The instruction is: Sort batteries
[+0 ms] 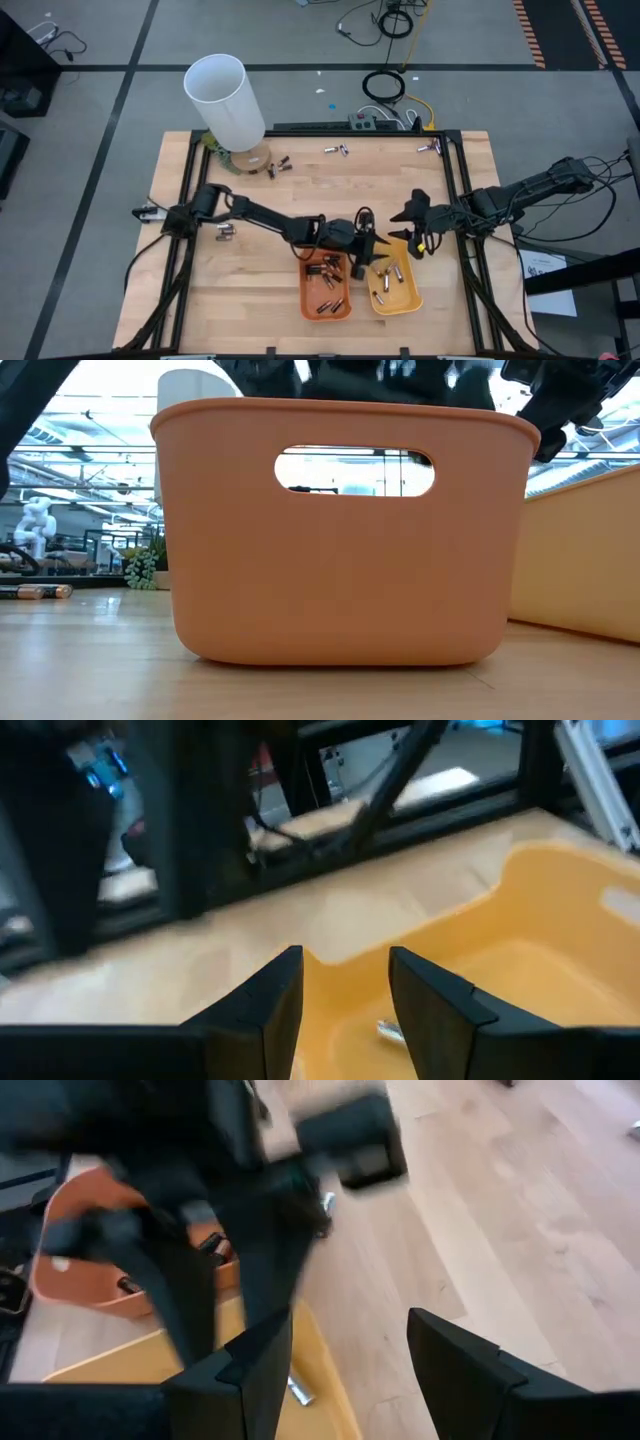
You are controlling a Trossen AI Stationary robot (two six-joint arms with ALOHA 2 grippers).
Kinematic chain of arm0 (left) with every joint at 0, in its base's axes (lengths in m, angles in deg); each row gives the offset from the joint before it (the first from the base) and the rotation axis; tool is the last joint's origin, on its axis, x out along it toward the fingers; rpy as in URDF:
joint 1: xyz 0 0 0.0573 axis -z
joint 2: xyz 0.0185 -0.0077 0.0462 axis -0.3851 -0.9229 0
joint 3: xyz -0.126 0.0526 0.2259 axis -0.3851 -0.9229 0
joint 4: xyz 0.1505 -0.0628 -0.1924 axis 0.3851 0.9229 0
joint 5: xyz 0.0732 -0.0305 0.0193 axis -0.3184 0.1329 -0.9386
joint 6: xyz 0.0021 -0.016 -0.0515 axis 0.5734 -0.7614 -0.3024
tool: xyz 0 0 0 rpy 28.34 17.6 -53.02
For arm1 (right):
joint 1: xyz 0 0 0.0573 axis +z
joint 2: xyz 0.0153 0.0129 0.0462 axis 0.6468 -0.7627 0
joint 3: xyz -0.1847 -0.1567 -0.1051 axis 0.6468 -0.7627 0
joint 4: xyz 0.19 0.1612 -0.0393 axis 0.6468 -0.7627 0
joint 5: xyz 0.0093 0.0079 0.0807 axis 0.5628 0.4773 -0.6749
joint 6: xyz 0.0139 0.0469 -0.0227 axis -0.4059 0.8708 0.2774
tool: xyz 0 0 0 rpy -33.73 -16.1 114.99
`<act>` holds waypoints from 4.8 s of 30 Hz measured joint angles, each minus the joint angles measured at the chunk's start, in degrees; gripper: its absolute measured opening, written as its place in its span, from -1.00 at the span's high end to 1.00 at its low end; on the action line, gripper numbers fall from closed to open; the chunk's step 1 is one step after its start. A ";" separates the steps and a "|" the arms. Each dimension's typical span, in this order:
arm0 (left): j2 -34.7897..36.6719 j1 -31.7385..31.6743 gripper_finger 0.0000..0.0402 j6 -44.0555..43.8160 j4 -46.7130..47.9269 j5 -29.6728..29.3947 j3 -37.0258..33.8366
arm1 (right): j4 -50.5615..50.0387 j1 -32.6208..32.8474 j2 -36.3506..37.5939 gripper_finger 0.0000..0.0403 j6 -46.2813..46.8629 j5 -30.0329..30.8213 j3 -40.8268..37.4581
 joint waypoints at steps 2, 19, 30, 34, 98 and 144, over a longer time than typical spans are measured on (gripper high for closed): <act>2.87 0.01 0.21 2.10 3.63 -0.11 0.02 | -0.01 0.00 0.00 0.05 0.00 1.12 0.00; 31.63 0.04 0.21 -16.81 61.09 -4.42 -19.87 | 16.29 0.15 -4.85 0.05 -9.75 3.57 0.07; 53.45 4.84 0.21 -41.60 75.02 -6.91 -40.33 | 25.60 -0.41 -18.00 0.05 -19.53 3.49 0.07; 53.69 6.69 0.21 -49.00 79.36 -3.17 -44.41 | 26.71 -1.34 -20.48 0.05 -19.78 3.47 0.07; 53.04 10.23 0.76 -40.68 65.89 -3.11 -37.87 | 26.20 -2.38 -21.66 0.05 -19.54 3.31 -0.02; 23.49 5.59 0.25 -18.90 17.41 7.26 -30.73 | 26.26 -2.36 -21.66 0.05 -16.50 3.53 -0.02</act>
